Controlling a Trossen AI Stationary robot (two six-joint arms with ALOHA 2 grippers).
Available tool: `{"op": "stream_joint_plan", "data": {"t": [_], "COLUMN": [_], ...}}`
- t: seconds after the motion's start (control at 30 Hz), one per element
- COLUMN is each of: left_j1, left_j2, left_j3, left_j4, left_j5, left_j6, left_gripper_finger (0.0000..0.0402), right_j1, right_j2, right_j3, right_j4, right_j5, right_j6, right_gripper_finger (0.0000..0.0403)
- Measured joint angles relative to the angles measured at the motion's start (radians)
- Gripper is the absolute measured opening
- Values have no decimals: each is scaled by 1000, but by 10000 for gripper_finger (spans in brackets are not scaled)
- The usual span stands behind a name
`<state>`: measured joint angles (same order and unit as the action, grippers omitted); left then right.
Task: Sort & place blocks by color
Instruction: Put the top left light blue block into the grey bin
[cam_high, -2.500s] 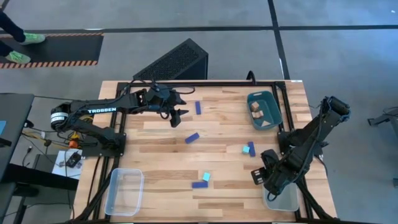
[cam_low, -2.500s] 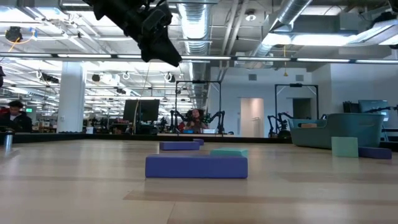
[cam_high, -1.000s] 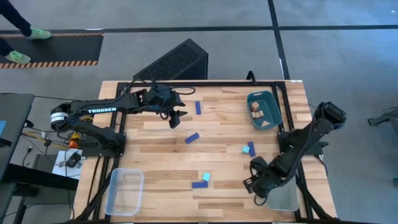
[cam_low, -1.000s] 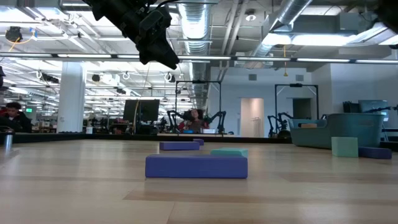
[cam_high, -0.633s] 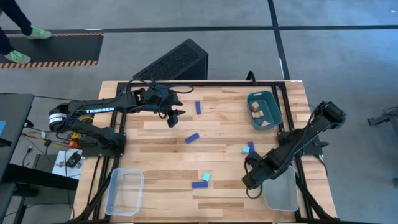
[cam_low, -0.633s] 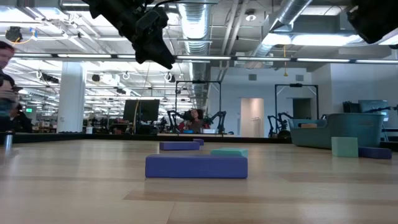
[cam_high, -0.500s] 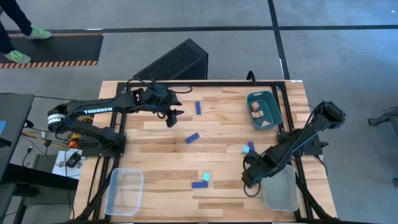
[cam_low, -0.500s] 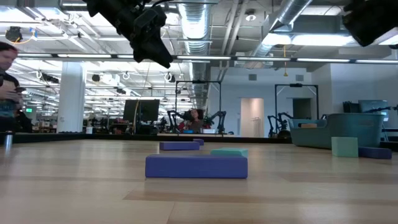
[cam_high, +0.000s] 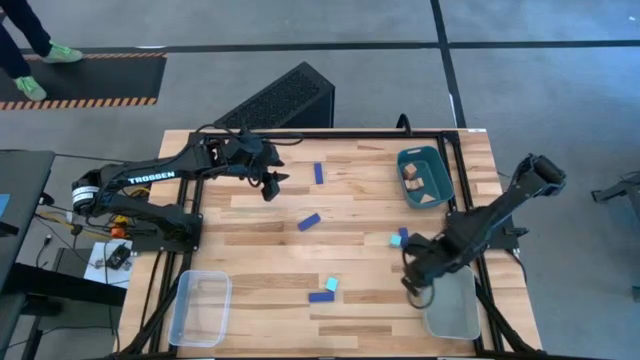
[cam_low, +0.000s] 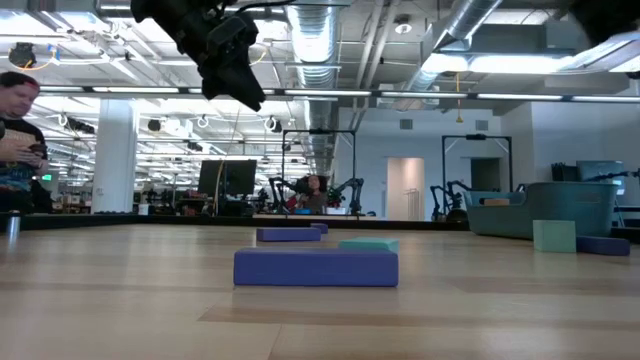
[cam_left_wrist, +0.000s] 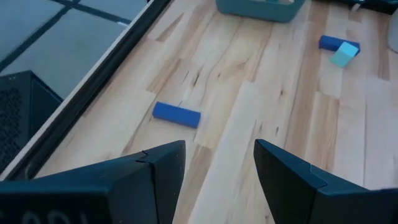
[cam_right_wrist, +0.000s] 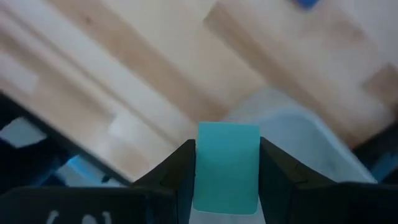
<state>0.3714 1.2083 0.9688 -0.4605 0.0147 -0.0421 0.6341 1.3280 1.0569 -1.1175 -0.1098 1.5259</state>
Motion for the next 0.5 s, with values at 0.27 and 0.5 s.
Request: {"op": "stream_joint_plan", "data": {"t": [0.27, 0.5], "left_j1": [2, 2], "left_j2": [1, 4], "left_j3": [0, -6], "left_j4": [16, 62], "left_j5": [-36, -39], "left_j6": [-25, -61], "left_gripper_finger": [181, 181], "right_j1": [230, 370], "right_j2": [-48, 40], "right_j3": [0, 0], "right_j4": [-8, -8], "right_j5": [-86, -111], "right_j6": [188, 287], "right_gripper_finger": [148, 146]}}
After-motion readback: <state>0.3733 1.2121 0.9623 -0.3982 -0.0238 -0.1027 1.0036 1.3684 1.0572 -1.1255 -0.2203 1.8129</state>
